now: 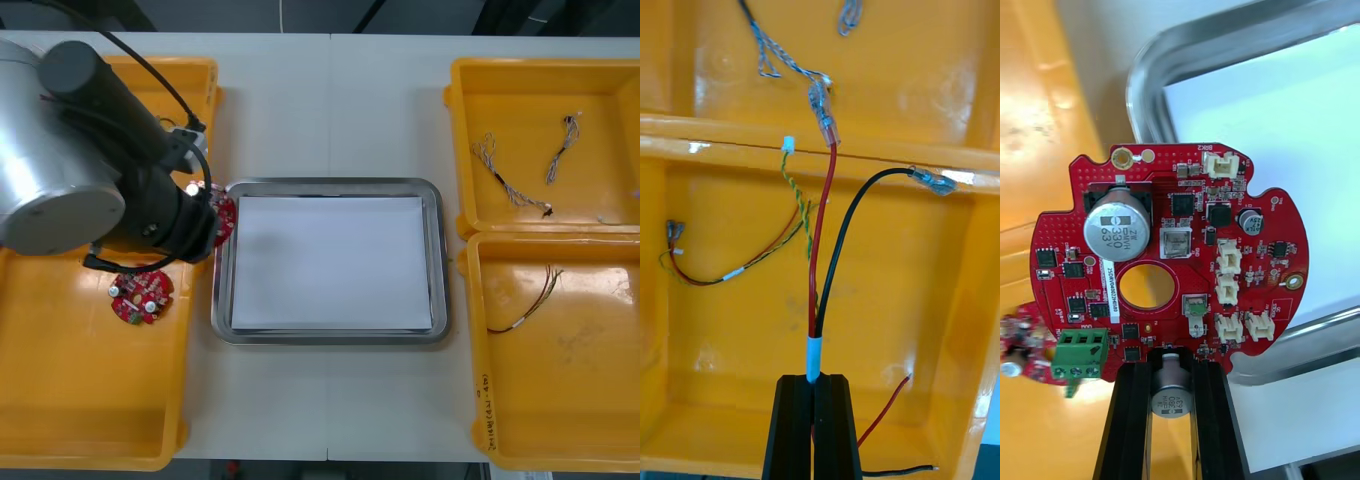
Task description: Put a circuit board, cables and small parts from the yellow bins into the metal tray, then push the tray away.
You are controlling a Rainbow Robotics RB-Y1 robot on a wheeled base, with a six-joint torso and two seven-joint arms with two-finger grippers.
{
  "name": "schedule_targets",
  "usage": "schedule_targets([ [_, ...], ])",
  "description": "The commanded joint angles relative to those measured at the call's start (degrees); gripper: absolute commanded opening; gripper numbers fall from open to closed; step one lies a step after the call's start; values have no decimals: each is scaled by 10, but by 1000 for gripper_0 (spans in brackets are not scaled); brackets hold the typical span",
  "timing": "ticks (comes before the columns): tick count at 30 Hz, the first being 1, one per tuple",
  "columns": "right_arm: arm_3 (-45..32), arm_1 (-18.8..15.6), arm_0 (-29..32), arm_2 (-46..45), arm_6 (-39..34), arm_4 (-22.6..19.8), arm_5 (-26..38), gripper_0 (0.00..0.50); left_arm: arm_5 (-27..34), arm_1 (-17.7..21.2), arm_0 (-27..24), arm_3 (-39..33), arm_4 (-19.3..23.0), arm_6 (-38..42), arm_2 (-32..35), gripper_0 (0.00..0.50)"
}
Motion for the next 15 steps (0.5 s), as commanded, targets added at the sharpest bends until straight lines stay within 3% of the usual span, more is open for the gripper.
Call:
schedule_targets([
  [1,11,-37,-36,-15,47,-37,2,0,4,-39,-23,-5,-37,-6,-39,0],
  [6,19,-55,-59,-2,93,-73,2,0,4,-61,-23,2,-65,7,-83,1],
  [15,13,-63,-100,44,132,-88,2,0,-20,-90,-23,30,-101,29,-149,2],
])
